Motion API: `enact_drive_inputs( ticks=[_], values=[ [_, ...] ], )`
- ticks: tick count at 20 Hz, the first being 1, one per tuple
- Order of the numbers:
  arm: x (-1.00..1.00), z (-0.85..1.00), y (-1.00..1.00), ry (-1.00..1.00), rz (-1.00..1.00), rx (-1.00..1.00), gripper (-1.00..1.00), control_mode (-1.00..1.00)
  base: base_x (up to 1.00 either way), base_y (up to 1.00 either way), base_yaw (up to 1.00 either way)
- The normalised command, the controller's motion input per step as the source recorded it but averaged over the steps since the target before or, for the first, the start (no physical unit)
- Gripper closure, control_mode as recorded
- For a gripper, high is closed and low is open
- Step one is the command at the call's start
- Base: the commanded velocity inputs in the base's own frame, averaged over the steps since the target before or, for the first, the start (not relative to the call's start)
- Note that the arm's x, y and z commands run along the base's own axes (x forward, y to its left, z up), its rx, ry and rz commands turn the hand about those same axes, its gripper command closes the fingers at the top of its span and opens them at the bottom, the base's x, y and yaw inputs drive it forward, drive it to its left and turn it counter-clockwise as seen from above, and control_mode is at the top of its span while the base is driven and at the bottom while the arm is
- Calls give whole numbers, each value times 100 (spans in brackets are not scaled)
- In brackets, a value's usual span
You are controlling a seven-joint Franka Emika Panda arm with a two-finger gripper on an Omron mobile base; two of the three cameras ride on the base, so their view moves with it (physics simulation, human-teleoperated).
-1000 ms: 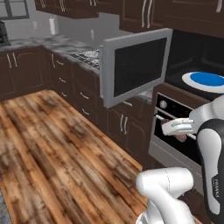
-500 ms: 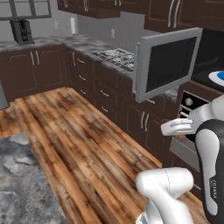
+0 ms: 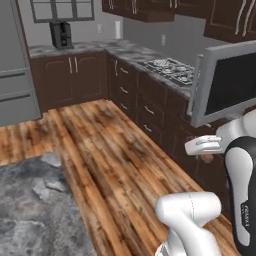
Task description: Retrieve the reheated potato from the microwave, then place the potato, cheese, and condiment on the cutting board.
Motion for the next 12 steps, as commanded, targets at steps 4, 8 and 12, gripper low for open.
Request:
enact_drive_inputs(
  ticks=[4,8,12],
  values=[
    [0,0,0,0,0,0,100,100,85,28,5],
    [0,0,0,0,0,0,100,100,89,24,4],
    [0,0,0,0,0,0,100,100,89,20,4]
  ],
)
